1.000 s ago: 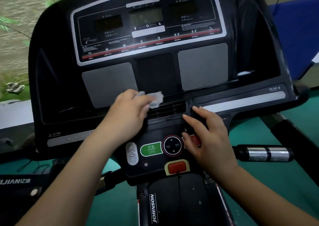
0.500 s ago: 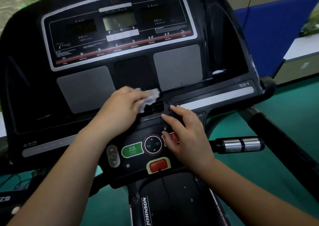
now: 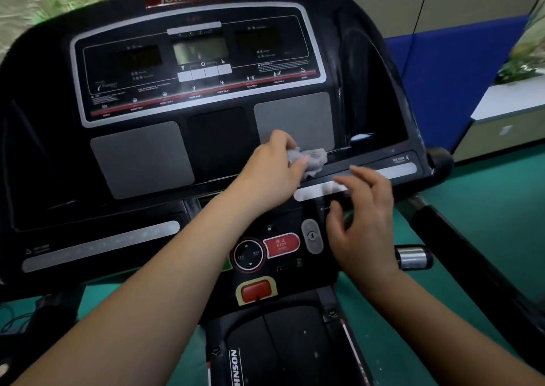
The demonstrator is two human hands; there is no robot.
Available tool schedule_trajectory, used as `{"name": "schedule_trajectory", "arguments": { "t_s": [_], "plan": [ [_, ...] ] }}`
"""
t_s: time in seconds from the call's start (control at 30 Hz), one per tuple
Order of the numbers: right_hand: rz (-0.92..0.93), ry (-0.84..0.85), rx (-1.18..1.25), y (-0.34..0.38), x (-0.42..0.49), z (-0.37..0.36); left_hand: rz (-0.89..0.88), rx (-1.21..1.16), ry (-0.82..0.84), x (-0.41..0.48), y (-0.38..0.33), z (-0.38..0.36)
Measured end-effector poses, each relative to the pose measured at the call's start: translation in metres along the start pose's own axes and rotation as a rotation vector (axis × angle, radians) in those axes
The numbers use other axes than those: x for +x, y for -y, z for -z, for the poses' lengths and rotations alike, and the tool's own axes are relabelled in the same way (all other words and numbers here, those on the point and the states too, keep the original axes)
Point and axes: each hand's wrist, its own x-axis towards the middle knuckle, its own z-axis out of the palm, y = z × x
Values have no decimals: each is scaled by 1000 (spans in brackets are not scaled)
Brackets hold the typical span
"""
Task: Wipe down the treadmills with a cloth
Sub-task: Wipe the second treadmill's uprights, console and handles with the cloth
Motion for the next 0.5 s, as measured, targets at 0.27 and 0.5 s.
{"name": "schedule_trajectory", "arguments": {
  "t_s": [0.27, 0.5],
  "plan": [
    [355, 514, -115, 33, 78, -36, 228, -43, -470, -37, 36, 23],
    [307, 453, -186, -29, 92, -20, 241, 394, -504, -50, 37, -30]
  ]
}}
